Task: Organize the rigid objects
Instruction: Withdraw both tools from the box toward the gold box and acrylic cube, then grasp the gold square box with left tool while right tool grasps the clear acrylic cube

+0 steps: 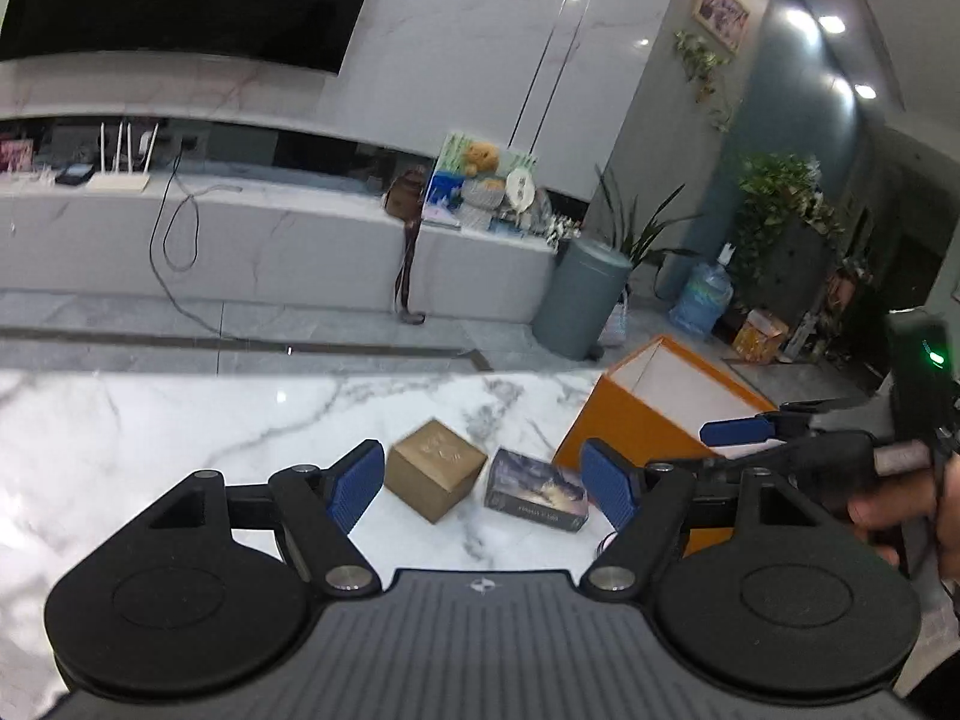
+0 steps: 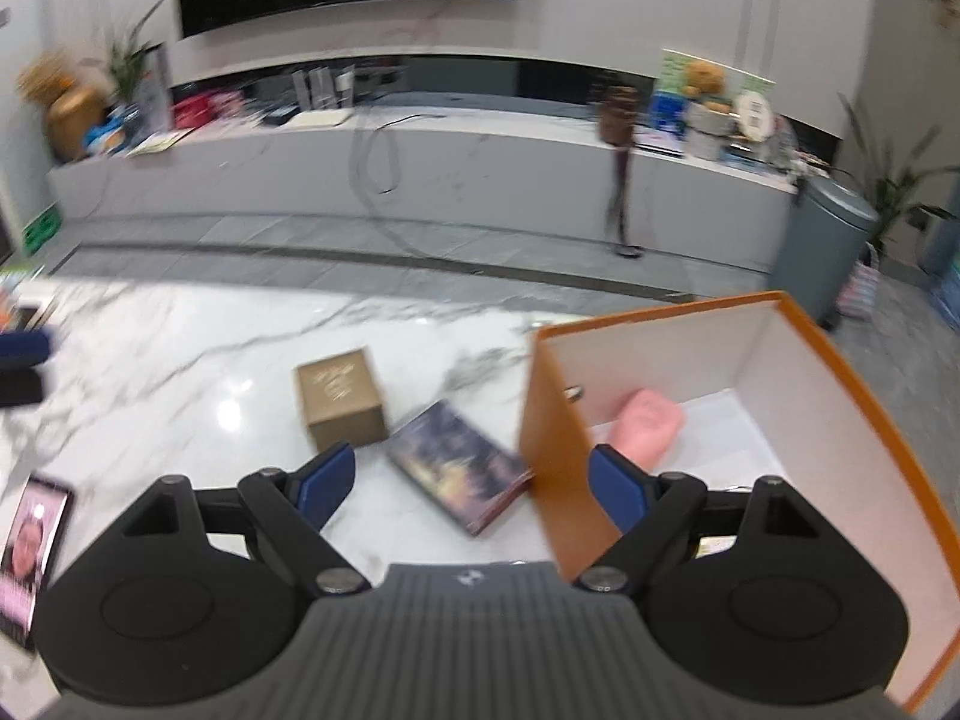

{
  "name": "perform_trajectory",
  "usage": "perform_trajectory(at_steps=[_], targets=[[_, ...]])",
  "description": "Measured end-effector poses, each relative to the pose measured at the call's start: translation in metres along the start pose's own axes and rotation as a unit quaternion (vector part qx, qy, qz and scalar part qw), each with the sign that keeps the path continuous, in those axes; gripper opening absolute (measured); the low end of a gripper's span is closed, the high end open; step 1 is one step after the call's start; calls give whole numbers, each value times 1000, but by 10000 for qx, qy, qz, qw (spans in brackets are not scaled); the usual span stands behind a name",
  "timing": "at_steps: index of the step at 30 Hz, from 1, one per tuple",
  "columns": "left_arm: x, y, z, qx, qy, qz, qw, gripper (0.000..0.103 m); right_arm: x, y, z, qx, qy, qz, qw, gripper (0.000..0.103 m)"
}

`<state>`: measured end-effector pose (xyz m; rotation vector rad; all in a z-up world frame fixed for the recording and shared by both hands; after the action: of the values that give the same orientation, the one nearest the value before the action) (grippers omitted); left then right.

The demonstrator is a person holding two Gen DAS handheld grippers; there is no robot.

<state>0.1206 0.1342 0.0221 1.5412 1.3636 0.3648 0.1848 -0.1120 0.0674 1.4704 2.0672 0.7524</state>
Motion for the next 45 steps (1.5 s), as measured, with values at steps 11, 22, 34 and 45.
perform_trajectory(at_steps=[11, 22, 34, 45], targets=[[18, -17, 73, 643, 372, 438, 9963, 88, 13, -29, 37, 241, 114, -852, 9960, 84], [29, -21, 135, 1263, 439, 1856, 9735, 88, 13, -25, 55, 314, 265, -794, 9960, 84], [37, -16, 175, 1590, 107, 2139, 9638, 83, 8, -23, 51, 309, 439, -914, 9944, 84], [29, -30, 146, 1645, 455, 1566, 9728, 77, 10, -16, 59, 228, 456, -964, 9940, 84]])
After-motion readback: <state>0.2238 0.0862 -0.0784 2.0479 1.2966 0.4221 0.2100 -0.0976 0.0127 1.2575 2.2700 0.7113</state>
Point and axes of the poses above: each gripper's, at about its wrist camera, not at the fingertips, and z roughly the way its jaws point, x to its left, y to its top, the point moved 2 cm from there along z, roughly the way its jaws point, and after that the axes turned 8 degrees about -y, right-handed, at the moved point
